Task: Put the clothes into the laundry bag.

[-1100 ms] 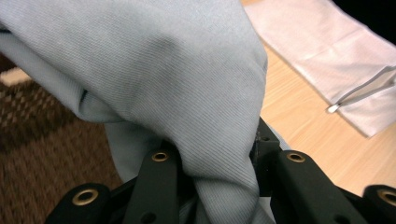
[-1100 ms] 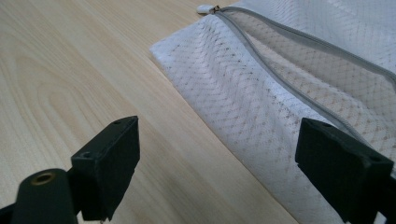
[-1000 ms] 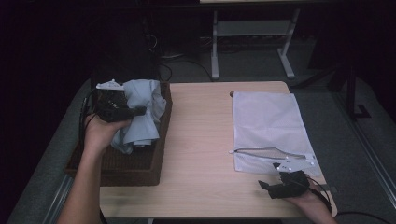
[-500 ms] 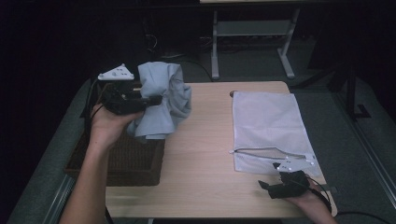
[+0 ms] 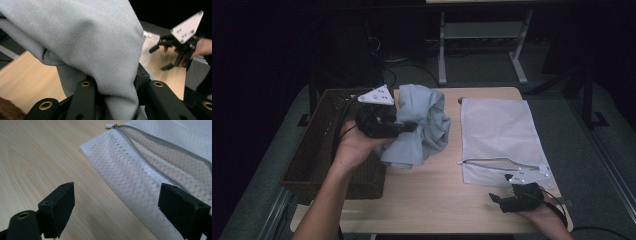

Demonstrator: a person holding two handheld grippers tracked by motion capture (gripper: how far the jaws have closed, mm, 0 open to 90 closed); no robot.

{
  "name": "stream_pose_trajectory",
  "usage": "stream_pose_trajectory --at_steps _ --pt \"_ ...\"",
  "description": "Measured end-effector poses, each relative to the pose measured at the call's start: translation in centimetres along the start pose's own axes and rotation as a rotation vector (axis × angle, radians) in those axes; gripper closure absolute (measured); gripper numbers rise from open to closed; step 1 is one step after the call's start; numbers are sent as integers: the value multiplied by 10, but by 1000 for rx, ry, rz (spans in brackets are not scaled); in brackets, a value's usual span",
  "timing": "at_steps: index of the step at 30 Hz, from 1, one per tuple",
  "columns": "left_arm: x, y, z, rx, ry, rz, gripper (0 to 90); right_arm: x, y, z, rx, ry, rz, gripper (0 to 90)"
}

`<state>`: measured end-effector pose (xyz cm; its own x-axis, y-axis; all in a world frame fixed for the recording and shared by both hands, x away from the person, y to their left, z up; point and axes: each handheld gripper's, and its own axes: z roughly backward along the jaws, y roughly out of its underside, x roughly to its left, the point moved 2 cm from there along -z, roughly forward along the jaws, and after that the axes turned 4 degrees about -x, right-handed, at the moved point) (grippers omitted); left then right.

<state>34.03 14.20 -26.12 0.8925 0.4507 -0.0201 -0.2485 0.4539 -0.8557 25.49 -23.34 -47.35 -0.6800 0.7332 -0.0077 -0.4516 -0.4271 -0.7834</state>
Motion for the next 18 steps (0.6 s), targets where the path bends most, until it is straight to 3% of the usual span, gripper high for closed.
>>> stream_pose_trajectory --at_steps 4,10,18 --pt "-4 13 -19 49 33 -6 693 0 0 0 0 0 2 135" --pt "-1 34 -46 112 68 20 692 0 0 0 1 1 2 135" --pt "4 58 -84 219 86 51 688 0 0 0 2 -1 4 135"
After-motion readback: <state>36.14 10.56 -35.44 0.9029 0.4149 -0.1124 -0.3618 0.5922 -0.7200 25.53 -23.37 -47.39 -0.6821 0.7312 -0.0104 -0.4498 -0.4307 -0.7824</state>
